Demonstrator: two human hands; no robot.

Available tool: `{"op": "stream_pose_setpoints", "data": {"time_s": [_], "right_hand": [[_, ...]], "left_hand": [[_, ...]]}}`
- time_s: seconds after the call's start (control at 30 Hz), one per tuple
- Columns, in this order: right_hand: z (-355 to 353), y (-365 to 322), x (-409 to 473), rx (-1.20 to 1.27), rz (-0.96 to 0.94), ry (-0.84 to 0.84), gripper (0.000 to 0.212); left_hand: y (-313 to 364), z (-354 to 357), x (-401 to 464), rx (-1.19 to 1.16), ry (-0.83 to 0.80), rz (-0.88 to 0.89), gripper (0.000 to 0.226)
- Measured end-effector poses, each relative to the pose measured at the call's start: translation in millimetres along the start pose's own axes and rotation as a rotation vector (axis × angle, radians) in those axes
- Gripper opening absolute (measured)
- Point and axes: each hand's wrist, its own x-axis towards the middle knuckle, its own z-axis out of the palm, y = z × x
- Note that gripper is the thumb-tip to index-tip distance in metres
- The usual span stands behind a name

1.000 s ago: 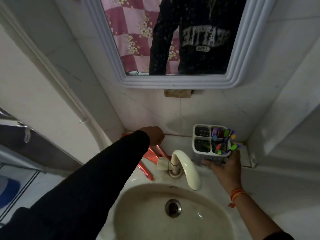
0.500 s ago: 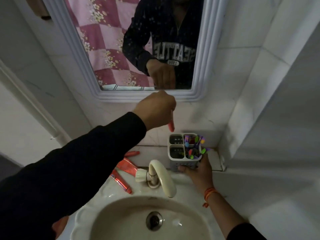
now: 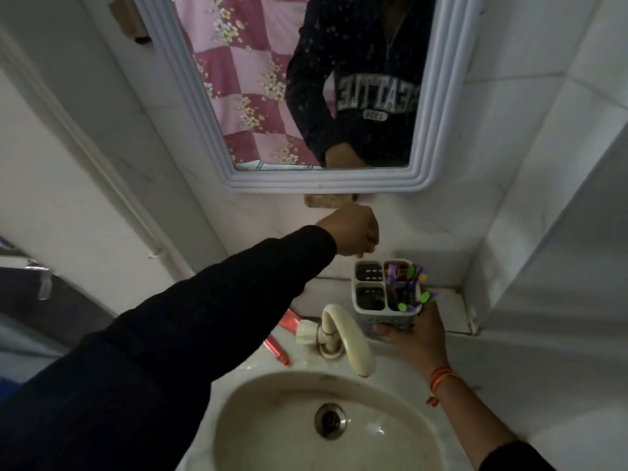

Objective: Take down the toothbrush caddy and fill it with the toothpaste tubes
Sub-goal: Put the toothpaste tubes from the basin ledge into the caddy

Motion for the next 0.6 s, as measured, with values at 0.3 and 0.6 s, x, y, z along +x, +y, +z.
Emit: {"op": "stream_pose_setpoints", "data": {"time_s": [0.3,0.6], "right_hand": [[13,0,-1,-0.017,-0.030,0.016,0.093],[24,5,4,-0.009,0.012,-0.036,0.098]], "left_hand": [[-139,41,-33,0.454,-0.311,-0.222,0.034],[-191,91,-36,0.705,-0.246,-0.168,0.070]]}}
